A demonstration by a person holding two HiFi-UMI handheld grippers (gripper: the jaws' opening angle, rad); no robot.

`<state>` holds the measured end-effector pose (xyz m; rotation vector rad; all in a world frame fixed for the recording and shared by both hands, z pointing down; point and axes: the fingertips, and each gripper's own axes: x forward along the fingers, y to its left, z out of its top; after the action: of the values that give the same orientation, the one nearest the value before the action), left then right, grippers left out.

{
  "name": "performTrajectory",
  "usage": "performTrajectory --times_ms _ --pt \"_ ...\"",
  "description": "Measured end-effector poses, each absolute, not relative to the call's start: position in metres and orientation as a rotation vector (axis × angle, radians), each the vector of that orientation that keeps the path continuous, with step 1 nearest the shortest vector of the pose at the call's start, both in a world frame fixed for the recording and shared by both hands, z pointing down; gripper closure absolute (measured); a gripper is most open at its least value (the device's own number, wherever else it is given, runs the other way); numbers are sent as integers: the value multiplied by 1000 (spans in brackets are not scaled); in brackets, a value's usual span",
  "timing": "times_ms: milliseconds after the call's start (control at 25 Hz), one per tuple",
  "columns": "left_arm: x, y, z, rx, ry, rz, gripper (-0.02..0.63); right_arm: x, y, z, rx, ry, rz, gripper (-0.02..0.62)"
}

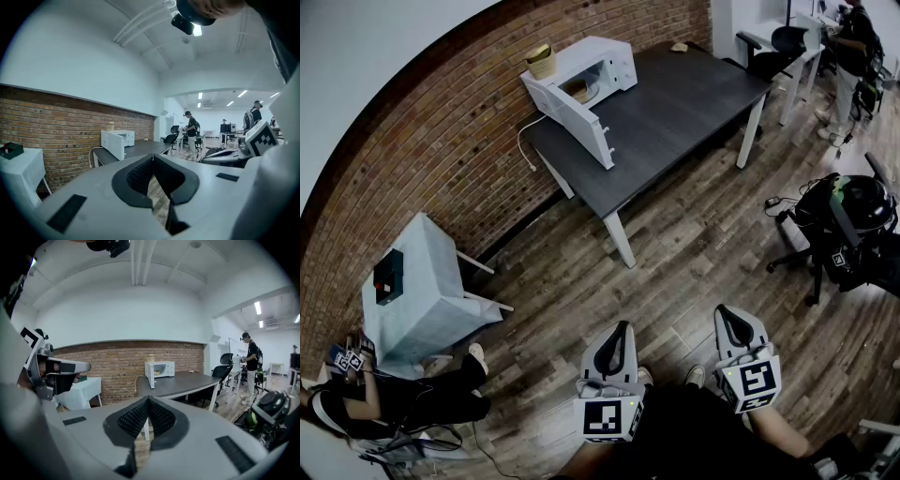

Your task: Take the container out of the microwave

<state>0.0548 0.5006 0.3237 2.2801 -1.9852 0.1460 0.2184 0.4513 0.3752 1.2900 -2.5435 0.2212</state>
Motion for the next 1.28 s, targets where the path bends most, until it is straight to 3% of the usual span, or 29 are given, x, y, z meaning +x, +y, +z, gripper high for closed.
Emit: performTrajectory --times_ms 480,1280 --pt "70 503 328 2270 -1956 139 594 237 453 383 1334 -2571 389 532" --pt "144 497 336 2272 -2008 211 594 299 439 375 1293 -2641 300 532"
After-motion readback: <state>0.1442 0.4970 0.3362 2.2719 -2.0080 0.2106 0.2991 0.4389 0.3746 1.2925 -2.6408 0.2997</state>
